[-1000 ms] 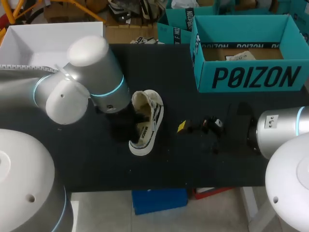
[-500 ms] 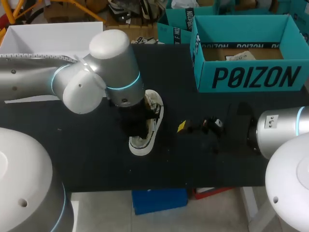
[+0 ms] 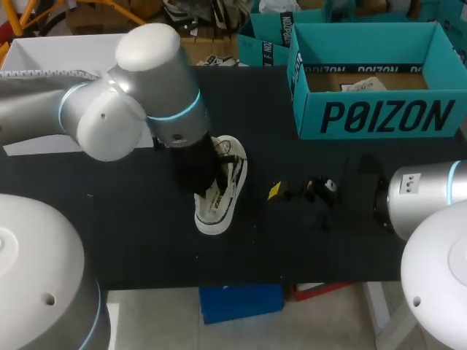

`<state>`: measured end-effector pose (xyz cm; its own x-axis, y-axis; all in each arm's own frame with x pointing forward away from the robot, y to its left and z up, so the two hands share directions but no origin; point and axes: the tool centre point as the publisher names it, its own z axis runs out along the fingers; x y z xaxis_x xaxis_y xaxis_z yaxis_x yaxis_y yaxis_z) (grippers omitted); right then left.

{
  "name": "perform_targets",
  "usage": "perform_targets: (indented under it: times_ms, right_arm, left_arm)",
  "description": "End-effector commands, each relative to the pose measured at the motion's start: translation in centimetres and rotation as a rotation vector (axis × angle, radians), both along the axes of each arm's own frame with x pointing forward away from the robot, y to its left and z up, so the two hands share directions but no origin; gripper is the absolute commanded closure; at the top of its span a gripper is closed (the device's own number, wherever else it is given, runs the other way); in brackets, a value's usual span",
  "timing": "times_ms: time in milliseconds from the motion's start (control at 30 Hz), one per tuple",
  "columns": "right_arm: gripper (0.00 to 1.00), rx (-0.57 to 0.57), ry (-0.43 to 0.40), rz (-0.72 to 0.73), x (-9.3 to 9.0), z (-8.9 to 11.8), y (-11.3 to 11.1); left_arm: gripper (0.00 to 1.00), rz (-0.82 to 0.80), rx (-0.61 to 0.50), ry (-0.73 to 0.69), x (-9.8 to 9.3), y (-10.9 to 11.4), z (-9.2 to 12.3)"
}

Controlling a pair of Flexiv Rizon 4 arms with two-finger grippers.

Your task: Take the shoe out of the shoebox, open the shoe tongue, remove and reinsert the insole, then place the shoe into the shoebox

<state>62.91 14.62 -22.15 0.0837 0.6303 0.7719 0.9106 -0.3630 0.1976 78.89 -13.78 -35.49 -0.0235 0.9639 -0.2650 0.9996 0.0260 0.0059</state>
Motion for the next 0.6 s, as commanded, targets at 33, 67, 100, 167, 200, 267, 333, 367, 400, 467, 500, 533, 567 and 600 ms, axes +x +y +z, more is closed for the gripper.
perform_targets:
  times_ms: [33, 67, 100, 167, 200, 267, 333, 367, 400, 467, 500, 533, 567, 600]
  right_arm:
    - [0.00, 0.193, -0.056, 0.043, -0.1, -0.5, -0.5]
    - [0.00, 0.193, -0.056, 0.043, -0.1, -0.5, -0.5]
    - [0.00, 0.193, -0.056, 0.043, -0.1, -0.5, -0.5]
    - [0.00, 0.193, -0.056, 0.043, -0.1, -0.5, -0.5]
    - [0.00, 0.193, -0.056, 0.043, -0.1, -0.5, -0.5]
    - [0.00, 0.193, -0.056, 0.043, -0.1, -0.5, -0.5]
    - [0.00, 0.193, -0.056, 0.043, -0.1, -0.5, -0.5]
    - [0.00, 0.193, -0.056, 0.043, -0.1, -0.5, -0.5]
    - [0.00, 0.193, -0.056, 0.043, -0.1, -0.5, -0.5]
    - [0.00, 0.193, -0.056, 0.043, -0.1, -0.5, -0.5]
    - [0.00, 0.193, -0.056, 0.043, -0.1, -0.5, -0.5]
    - [0.00, 0.193, -0.056, 0.043, -0.1, -0.5, -0.5]
    - [0.00, 0.193, -0.056, 0.043, -0.1, -0.5, -0.5]
    - [0.00, 0.193, -0.056, 0.043, -0.1, -0.5, -0.5]
  left_arm:
    - [0.41, 0.036, -0.149, 0.016, -0.5, 3.2, 2.1]
    - [0.29, 0.044, -0.152, 0.004, -0.5, 3.5, 2.4]
    - [0.11, 0.050, -0.160, 0.005, -0.4, 3.6, 2.5]
    - [0.00, 0.075, -0.197, 0.007, -0.3, 4.2, 3.0]
    - [0.00, 0.087, -0.211, 0.009, -0.2, 4.4, 3.2]
    - [0.01, 0.121, -0.260, 0.019, 0.3, 4.9, 3.5]
    - [0.09, 0.149, -0.296, 0.020, 0.7, 5.3, 3.8]
    - [0.14, 0.163, -0.320, 0.024, 1.1, 5.4, 3.9]
    - [0.23, 0.171, -0.328, 0.023, 1.2, 5.5, 4.0]
    - [0.57, 0.195, -0.349, 0.018, 1.8, 5.8, 4.1]
    - [0.76, 0.210, -0.369, 0.022, 2.1, 5.9, 4.2]
    - [0.97, 0.229, -0.389, 0.019, 2.6, 6.0, 4.4]
    - [1.00, 0.237, -0.395, 0.019, 3.0, 6.1, 4.4]
    - [1.00, 0.245, -0.406, 0.024, 3.2, 6.1, 4.4]
